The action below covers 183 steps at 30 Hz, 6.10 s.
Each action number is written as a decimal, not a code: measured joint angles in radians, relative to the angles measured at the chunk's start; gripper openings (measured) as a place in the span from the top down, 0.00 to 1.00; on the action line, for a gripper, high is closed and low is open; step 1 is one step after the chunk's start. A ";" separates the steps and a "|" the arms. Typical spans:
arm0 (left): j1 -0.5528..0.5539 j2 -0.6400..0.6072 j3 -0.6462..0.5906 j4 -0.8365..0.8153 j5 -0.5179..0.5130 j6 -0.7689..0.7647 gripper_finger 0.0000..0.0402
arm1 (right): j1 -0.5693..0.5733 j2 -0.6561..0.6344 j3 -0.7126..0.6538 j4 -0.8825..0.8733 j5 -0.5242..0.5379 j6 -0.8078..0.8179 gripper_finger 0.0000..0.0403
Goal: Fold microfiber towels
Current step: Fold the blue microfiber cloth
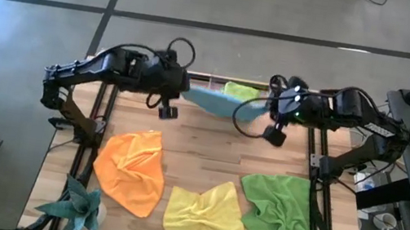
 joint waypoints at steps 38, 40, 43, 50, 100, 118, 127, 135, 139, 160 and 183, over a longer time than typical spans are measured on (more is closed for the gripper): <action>-0.058 0.011 -0.779 0.482 0.200 -0.397 1.00 | -0.090 -0.042 -0.983 0.722 -0.528 0.267 0.98; -0.037 0.023 -0.798 0.497 0.201 -0.389 1.00 | -0.129 -0.042 -0.991 0.734 -0.519 0.261 0.98; -0.013 0.041 -0.808 0.548 0.202 -0.367 1.00 | -0.177 -0.042 -1.010 0.727 -0.519 0.259 0.98; 0.019 0.079 -0.833 0.617 0.202 -0.341 1.00 | -0.224 -0.035 -1.039 0.735 -0.534 0.229 0.98; 0.048 0.075 -0.744 0.528 0.202 -0.236 0.68 | -0.277 -0.042 -1.030 0.738 -0.417 0.253 0.61; 0.023 0.037 -0.906 0.804 0.365 -0.339 0.68 | -0.189 -0.200 -1.000 0.707 -0.515 0.441 0.67; 0.023 0.084 -1.018 0.915 0.390 -0.376 0.68 | -0.169 -0.140 -1.003 0.706 -0.514 0.473 0.67; 0.032 0.149 -1.017 0.937 0.392 -0.375 0.68 | -0.169 -0.128 -1.004 0.712 -0.514 0.514 0.69; 0.050 0.182 -1.017 0.936 0.398 -0.375 0.68 | -0.169 -0.134 -1.004 0.716 -0.514 0.549 0.70; 0.292 0.188 -0.984 0.816 -0.068 0.082 0.68 | -0.148 -0.130 -1.004 0.744 -0.423 0.753 0.72; 0.024 0.113 -0.965 1.278 0.272 -0.266 0.68 | -0.128 -0.154 -1.004 0.763 -0.400 0.726 0.72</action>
